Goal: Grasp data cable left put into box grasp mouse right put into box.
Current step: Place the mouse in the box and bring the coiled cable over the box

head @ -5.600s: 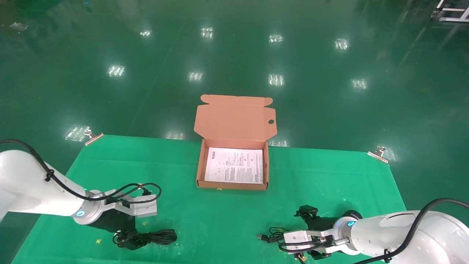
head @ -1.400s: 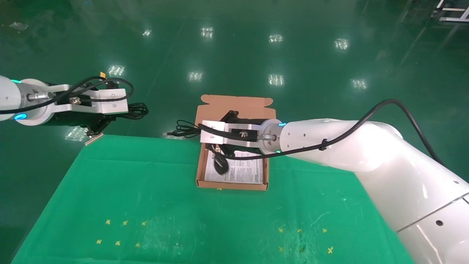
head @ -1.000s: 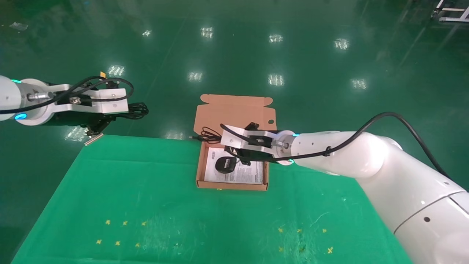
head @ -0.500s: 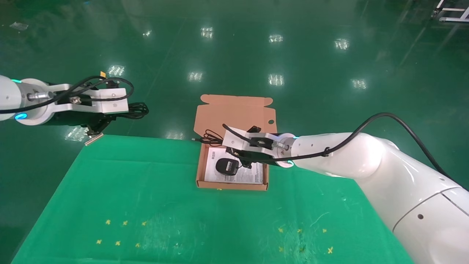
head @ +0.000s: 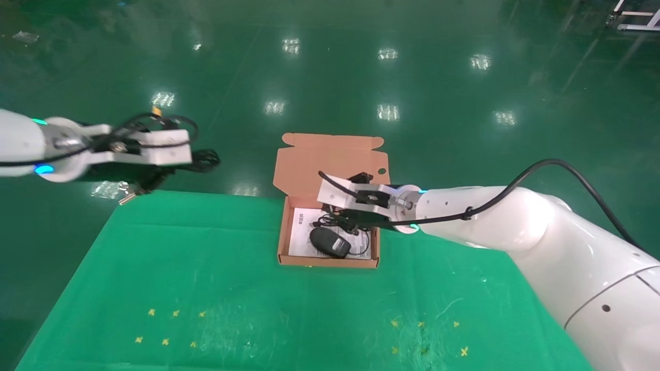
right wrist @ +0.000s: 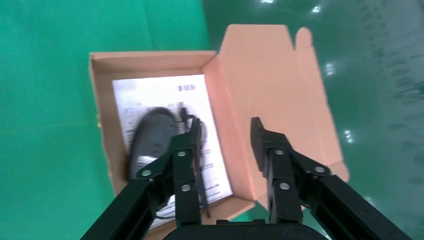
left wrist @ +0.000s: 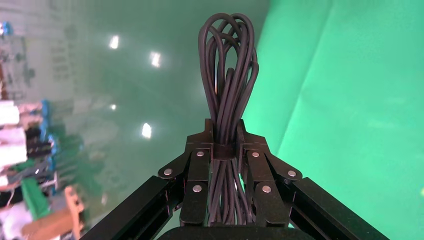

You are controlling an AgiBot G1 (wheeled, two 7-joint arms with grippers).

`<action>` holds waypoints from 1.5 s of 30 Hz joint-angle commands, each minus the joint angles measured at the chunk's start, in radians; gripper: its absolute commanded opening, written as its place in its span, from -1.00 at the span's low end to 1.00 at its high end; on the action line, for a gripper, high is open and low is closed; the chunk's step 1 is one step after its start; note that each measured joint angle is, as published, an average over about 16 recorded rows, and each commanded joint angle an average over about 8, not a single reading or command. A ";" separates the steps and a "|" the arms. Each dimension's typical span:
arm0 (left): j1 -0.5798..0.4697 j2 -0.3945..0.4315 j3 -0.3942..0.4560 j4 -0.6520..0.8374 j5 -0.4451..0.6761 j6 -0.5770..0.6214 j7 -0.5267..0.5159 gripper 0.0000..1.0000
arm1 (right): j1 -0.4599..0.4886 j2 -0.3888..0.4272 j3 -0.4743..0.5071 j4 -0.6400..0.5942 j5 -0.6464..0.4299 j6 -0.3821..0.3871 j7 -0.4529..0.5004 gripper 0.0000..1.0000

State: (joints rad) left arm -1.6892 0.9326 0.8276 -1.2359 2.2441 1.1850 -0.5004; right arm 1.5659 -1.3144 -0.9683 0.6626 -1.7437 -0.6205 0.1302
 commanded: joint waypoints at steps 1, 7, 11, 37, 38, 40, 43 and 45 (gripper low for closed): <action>0.009 0.007 0.001 0.003 -0.008 -0.009 0.003 -1.00 | -0.001 0.008 0.000 0.012 0.004 0.005 0.001 1.00; 0.075 0.087 0.000 0.106 -0.086 -0.149 0.111 -1.00 | 0.016 0.079 0.014 0.059 -0.002 0.021 0.006 1.00; 0.108 0.160 -0.007 0.224 -0.153 -0.263 0.217 -1.00 | 0.028 0.139 0.021 0.101 -0.017 0.022 0.017 1.00; 0.151 0.438 0.122 0.693 -0.604 -0.517 0.865 -1.00 | -0.003 0.482 0.038 0.431 -0.125 -0.027 0.201 1.00; 0.151 0.438 0.134 0.694 -0.618 -0.517 0.873 -1.00 | -0.005 0.487 0.038 0.436 -0.128 -0.026 0.207 1.00; 0.148 0.438 0.158 0.697 -0.645 -0.516 0.885 -1.00 | -0.008 0.493 0.039 0.444 -0.134 -0.025 0.217 1.00; 0.143 0.438 0.185 0.703 -0.677 -0.513 0.894 -0.25 | -0.011 0.499 0.040 0.452 -0.140 -0.023 0.229 1.00; 0.139 0.439 0.201 0.707 -0.697 -0.512 0.896 0.25 | -0.012 0.502 0.040 0.456 -0.143 -0.022 0.234 1.00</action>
State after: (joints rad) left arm -1.5490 1.3713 1.0206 -0.5294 1.5542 0.6734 0.3919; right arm 1.5541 -0.8134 -0.9283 1.1173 -1.8854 -0.6436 0.3602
